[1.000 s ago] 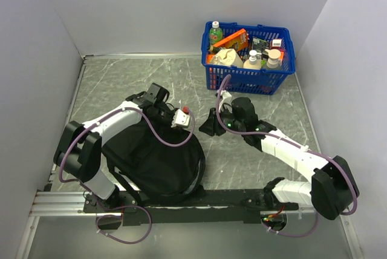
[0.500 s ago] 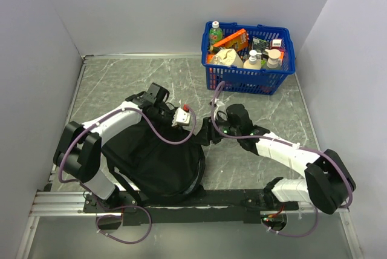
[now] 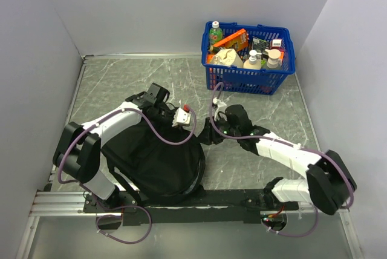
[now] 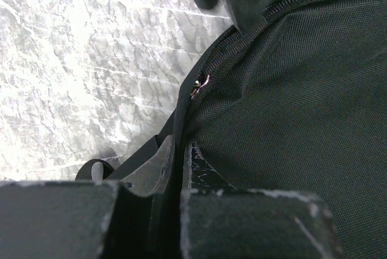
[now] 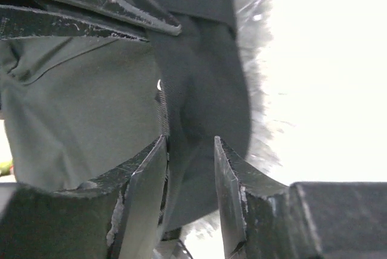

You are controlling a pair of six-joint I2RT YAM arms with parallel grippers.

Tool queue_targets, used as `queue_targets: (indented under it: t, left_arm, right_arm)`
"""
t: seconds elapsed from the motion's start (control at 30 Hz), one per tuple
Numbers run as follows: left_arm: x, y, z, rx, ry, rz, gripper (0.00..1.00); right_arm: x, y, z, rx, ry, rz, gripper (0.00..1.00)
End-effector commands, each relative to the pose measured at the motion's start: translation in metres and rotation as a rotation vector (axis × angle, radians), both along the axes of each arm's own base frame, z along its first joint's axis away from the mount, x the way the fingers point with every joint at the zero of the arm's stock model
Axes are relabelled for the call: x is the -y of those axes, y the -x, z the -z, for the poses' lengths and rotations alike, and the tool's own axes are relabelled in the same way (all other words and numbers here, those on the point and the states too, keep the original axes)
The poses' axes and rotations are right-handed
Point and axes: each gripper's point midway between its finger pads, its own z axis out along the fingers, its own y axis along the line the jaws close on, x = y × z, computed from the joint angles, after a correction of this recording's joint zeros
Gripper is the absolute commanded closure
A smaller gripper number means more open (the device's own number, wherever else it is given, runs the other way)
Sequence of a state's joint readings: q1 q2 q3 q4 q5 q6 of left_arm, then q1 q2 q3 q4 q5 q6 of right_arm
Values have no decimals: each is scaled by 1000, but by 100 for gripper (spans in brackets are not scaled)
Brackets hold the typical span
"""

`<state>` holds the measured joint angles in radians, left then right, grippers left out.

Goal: Pack the student bag
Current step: Zip the student bag at the center of the board.

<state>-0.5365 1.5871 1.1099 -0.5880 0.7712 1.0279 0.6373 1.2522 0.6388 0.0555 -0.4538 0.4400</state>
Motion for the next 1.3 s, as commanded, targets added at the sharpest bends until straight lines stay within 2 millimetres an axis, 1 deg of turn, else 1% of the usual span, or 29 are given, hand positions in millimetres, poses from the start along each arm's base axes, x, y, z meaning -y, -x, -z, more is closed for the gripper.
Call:
queue_targets:
  t: [0.0, 0.07, 0.1, 0.13, 0.17, 0.2, 0.23, 0.3, 0.37, 0.4, 0.57, 0.73, 0.77, 0.8, 0.9, 1.1, 1.2, 1.23, 1.27]
  left_arm:
    - [14, 4, -23, 40, 77, 30, 99]
    - [15, 5, -25, 38, 82, 29, 99]
    - [15, 5, -24, 35, 83, 28, 99]
    - [15, 4, -25, 29, 84, 20, 99]
    - [16, 4, -26, 26, 86, 16, 99]
    - [17, 3, -28, 25, 91, 14, 99]
    - [18, 4, -29, 9, 98, 5, 99]
    - [20, 3, -34, -1, 112, -4, 99]
    - [21, 6, -37, -26, 125, -15, 99]
    - [22, 7, -38, -34, 130, -17, 99]
    - [23, 15, -42, -83, 148, -31, 99]
    - [20, 20, -40, -98, 145, -29, 99]
    - [20, 20, -40, -96, 146, -26, 99]
    - [20, 20, -39, -98, 144, -28, 99]
    - [20, 22, -37, -105, 141, -27, 99]
    - [20, 25, -31, -139, 144, -36, 99]
    - [20, 28, -29, -146, 141, -32, 99]
    - [20, 28, -28, -147, 140, -32, 99]
    - [19, 27, -29, -144, 140, -33, 99]
  right_arm:
    - [15, -26, -48, 205, 71, 121, 60]
    - [20, -26, -50, 239, 102, 154, 65]
    - [20, -26, -49, 274, 140, 178, 71]
    - [21, -24, -46, 280, 174, 190, 73]
    - [17, -22, -47, 294, 183, 178, 73]
    - [17, -23, -47, 320, 207, 187, 71]
    - [8, -14, -46, 335, 209, 151, 68]
    - [3, -10, -42, 356, 236, 137, 58]
    - [1, -10, -35, 368, 290, 147, 55]
    - [1, -11, -34, 380, 306, 152, 52]
    - [0, -15, -31, 452, 389, 196, 50]
    - [-2, -23, -36, 516, 434, 227, 50]
    - [1, -25, -35, 534, 463, 243, 51]
    - [0, -23, -36, 550, 478, 248, 52]
    - [4, -22, -43, 609, 519, 296, 53]
    - [13, -20, -47, 636, 535, 371, 58]
    - [9, -18, -48, 627, 494, 367, 61]
    - [5, -15, -45, 618, 475, 340, 64]
    - [1, -15, -46, 616, 454, 335, 69]
